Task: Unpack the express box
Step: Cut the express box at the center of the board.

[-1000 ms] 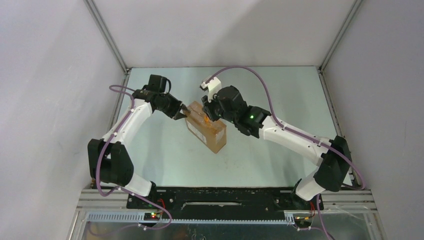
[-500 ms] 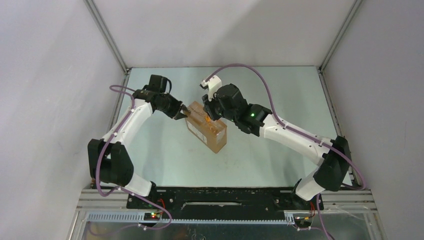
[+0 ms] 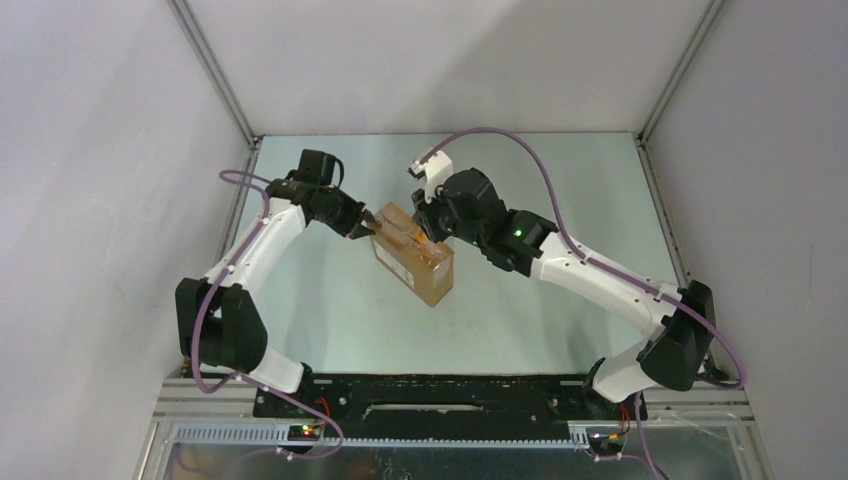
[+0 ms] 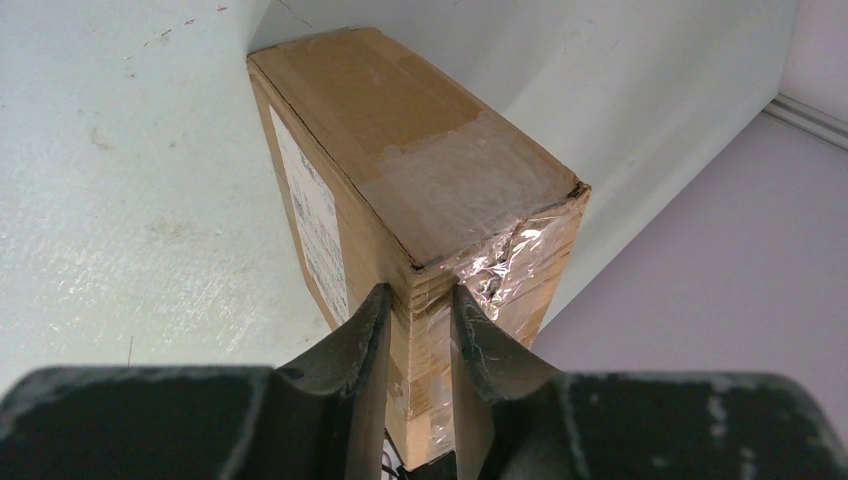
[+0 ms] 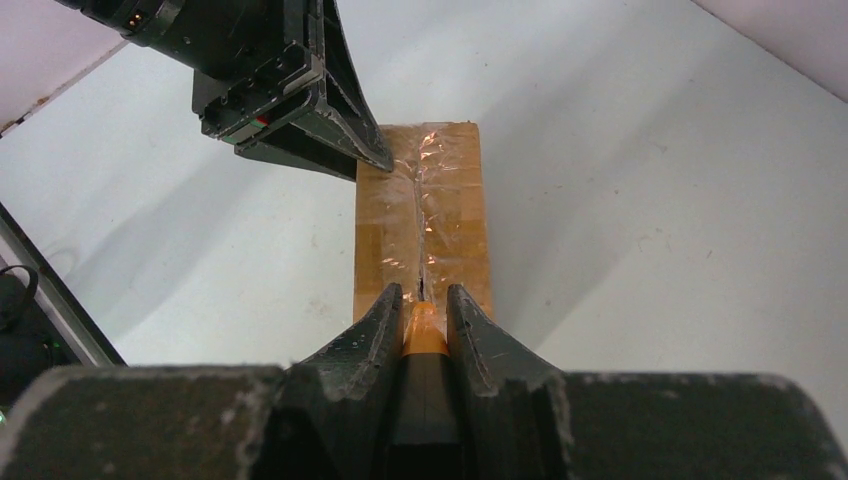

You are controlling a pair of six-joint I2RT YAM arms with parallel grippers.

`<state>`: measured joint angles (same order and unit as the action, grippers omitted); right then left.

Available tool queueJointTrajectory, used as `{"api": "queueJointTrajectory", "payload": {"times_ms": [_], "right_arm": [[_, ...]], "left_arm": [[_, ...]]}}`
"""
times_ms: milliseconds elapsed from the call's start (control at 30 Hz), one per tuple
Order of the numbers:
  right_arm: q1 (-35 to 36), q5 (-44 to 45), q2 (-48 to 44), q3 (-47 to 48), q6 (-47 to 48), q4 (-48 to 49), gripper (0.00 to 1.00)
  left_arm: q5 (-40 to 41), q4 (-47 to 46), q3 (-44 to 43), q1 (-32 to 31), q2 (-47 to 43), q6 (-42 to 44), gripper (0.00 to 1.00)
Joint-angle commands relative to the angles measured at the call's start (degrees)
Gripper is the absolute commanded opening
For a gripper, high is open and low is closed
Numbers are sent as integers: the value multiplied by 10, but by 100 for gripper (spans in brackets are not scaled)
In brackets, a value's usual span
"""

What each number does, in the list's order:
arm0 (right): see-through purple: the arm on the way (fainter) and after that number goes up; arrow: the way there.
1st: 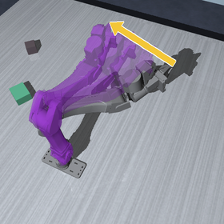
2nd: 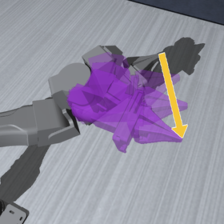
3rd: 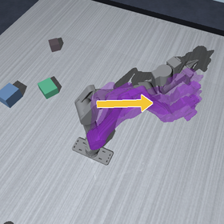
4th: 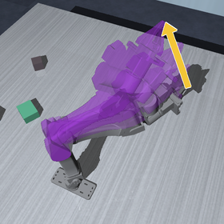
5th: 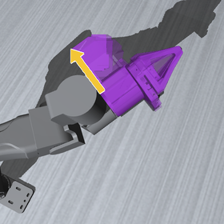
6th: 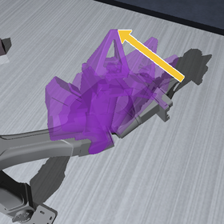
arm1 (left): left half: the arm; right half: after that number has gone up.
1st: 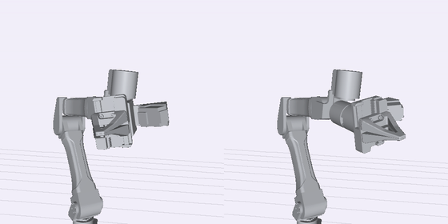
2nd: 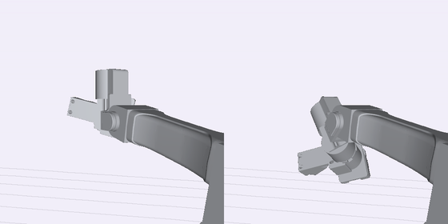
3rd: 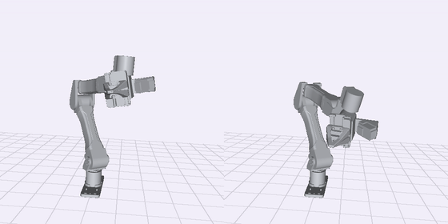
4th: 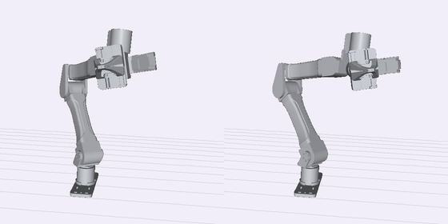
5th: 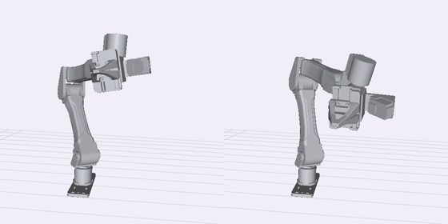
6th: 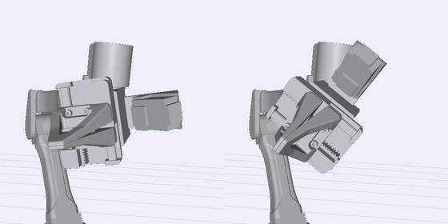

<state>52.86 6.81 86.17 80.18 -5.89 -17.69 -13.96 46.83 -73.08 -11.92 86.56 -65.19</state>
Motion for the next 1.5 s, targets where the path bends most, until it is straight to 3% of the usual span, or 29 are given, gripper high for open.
{"api": "queueJointTrajectory", "payload": {"times_ms": [0,1467], "right_arm": [[-4,24,-33,-1,19,-31,0],[1,34,-111,-91,-8,-37,0]], "left_arm": [[107,78,24,3,24,9,27],[128,92,23,3,35,-7,26]]}}
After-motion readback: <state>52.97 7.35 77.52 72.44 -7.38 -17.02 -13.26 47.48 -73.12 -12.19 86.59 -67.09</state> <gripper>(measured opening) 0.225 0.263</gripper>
